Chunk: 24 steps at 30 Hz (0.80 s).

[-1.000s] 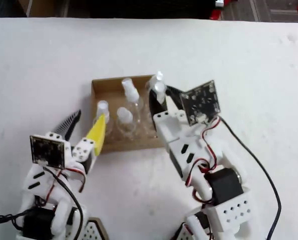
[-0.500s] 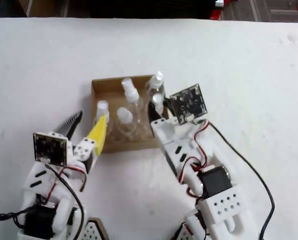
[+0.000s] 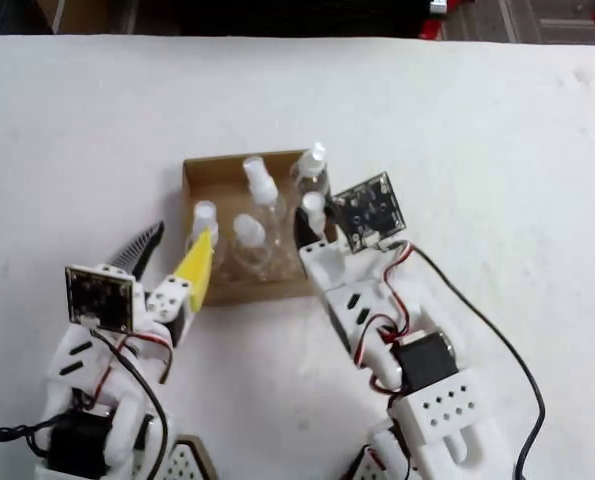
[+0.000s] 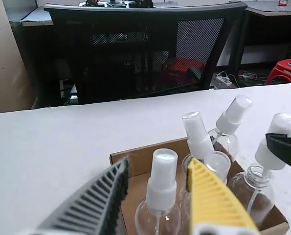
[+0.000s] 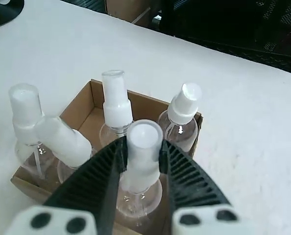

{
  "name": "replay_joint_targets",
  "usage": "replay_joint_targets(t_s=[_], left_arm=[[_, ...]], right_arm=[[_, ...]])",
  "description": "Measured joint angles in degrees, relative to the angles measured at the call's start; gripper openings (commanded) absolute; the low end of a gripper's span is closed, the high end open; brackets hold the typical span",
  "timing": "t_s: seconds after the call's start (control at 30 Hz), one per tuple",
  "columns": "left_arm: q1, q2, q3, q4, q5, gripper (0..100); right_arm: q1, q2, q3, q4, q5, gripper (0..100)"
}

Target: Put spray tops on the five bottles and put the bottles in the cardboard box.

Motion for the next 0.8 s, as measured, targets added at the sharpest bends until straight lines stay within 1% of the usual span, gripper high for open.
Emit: replay_joint_targets(t_s=[0.2,0.33,0.5,0.8], left_arm=[[0.0,0.0,0.0,0.0,0.0,18],[0.0,0.0,0.0,0.0,0.0,18],[0.0,0.0,0.0,0.0,0.0,18],[0.0,0.0,0.0,0.0,0.0,18]], right_arm=[[0.0,0.7,0.0,0.0,0.3,1.5],[-0.6,6.7,-2.3,0.1,0.4,1.5],[-0.7,13.6,-7.9,3.0,0.4,1.5],[-1.1,14.2,-8.1,3.2,0.4,1.5]])
